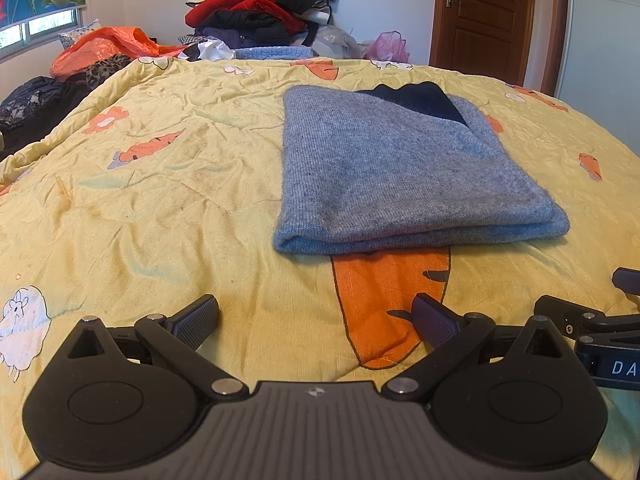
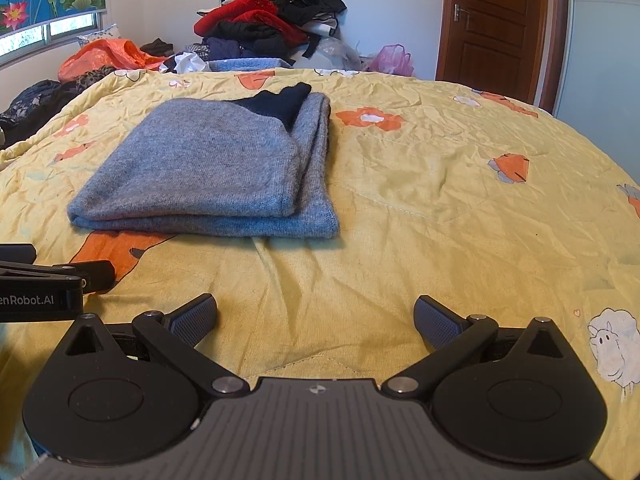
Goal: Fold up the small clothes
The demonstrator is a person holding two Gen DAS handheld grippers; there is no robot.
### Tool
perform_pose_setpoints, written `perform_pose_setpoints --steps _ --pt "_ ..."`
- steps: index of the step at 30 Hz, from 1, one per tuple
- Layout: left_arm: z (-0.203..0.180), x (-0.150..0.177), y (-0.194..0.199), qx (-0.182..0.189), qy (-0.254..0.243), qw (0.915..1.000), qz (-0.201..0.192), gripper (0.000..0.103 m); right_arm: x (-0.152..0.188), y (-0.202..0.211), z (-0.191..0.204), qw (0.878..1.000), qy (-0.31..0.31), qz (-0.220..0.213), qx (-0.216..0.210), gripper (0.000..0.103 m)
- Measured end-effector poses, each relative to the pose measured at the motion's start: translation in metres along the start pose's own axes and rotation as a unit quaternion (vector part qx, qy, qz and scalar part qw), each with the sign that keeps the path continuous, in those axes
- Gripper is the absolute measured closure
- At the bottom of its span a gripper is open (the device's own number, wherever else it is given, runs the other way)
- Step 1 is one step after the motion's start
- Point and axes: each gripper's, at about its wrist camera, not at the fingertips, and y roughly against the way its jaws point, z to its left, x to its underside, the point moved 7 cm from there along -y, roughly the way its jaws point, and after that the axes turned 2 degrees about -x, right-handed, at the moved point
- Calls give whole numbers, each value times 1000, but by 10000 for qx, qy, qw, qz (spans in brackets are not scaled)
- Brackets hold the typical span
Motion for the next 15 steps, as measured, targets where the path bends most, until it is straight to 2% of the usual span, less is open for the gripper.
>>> perform_pose_setpoints --steps 15 --pt "0 0 0 1 3 10000 0 0 -3 -5 -5 9998 -147 -3 123 0"
